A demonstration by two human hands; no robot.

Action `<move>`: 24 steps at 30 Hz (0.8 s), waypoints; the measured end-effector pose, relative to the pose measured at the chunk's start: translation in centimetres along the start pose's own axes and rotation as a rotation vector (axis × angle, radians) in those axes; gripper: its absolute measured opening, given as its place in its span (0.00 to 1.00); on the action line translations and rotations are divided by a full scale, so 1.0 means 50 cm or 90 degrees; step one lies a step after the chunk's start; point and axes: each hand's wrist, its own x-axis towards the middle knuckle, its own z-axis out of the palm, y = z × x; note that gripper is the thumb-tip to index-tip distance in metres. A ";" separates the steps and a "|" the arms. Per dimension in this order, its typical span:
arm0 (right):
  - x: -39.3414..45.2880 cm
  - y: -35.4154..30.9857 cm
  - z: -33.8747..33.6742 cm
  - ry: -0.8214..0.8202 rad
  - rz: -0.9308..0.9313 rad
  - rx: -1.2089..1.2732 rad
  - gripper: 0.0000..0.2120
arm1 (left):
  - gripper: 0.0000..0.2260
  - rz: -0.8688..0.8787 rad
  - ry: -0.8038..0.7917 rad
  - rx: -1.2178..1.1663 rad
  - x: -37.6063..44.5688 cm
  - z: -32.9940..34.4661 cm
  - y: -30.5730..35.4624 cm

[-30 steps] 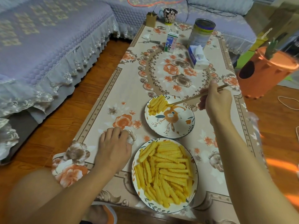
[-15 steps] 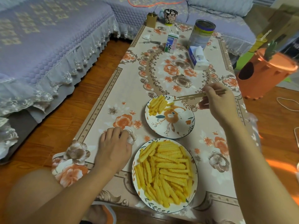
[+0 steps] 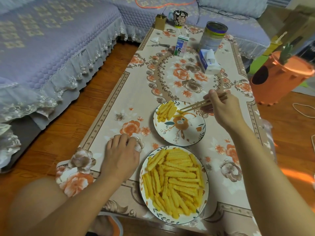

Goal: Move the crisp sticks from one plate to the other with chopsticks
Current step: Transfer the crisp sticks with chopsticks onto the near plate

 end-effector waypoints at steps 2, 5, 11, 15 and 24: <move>0.003 0.002 0.008 0.024 0.021 0.022 0.19 | 0.19 0.001 -0.001 0.002 0.000 0.000 -0.001; 0.000 0.000 0.002 0.060 0.036 0.029 0.22 | 0.19 0.000 -0.001 0.001 -0.001 -0.001 0.000; -0.086 -0.093 -0.085 -0.063 0.030 0.196 0.22 | 0.19 -0.002 -0.004 0.006 0.001 -0.004 0.002; -0.179 -0.135 -0.073 -0.257 0.049 0.168 0.24 | 0.19 -0.001 -0.003 0.013 -0.003 -0.004 0.003; -0.286 -0.140 -0.033 -0.170 0.110 0.107 0.27 | 0.19 0.002 0.001 0.016 -0.005 -0.005 0.002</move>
